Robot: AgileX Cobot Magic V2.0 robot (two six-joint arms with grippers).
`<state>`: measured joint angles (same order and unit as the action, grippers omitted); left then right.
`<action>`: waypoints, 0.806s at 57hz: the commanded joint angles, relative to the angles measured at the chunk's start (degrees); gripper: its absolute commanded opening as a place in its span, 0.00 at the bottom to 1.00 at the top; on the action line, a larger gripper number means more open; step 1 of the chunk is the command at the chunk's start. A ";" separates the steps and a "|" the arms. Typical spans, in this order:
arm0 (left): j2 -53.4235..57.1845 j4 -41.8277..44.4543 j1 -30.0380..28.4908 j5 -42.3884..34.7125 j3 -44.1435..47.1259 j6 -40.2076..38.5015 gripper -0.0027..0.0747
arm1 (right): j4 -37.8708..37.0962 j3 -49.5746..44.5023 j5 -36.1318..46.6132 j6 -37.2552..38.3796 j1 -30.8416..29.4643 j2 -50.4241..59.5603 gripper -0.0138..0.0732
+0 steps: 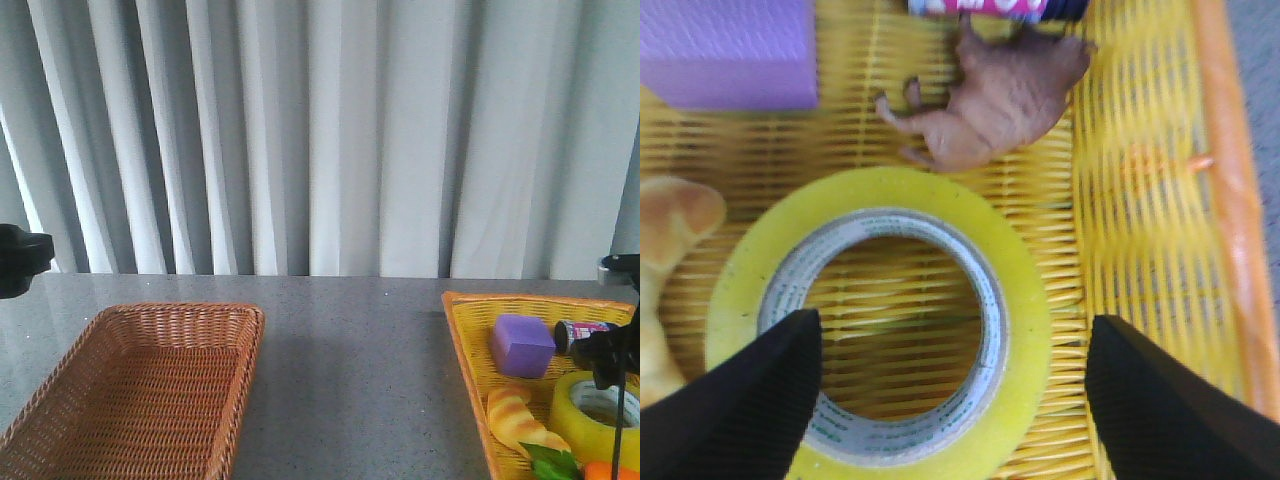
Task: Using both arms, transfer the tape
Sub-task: 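Lower the right gripper onto the yellow tape roll in the yellow basket, then lift the tape roll with the right gripper and set it on the table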
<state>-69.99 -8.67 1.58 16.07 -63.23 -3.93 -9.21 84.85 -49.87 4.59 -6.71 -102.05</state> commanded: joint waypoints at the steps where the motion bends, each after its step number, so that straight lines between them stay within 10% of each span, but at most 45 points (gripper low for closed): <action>1: 0.66 -0.57 0.41 -4.71 -1.91 0.69 0.69 | -0.45 1.96 1.74 -0.64 -0.38 1.38 0.76; 46: 0.03 -0.62 0.41 -4.68 -1.72 0.69 0.69 | 3.96 1.96 3.04 -5.65 -4.96 -3.93 0.58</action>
<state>-71.28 -8.67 1.58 15.84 -63.23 -3.25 -5.11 84.90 -48.99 -0.48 -11.40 -108.09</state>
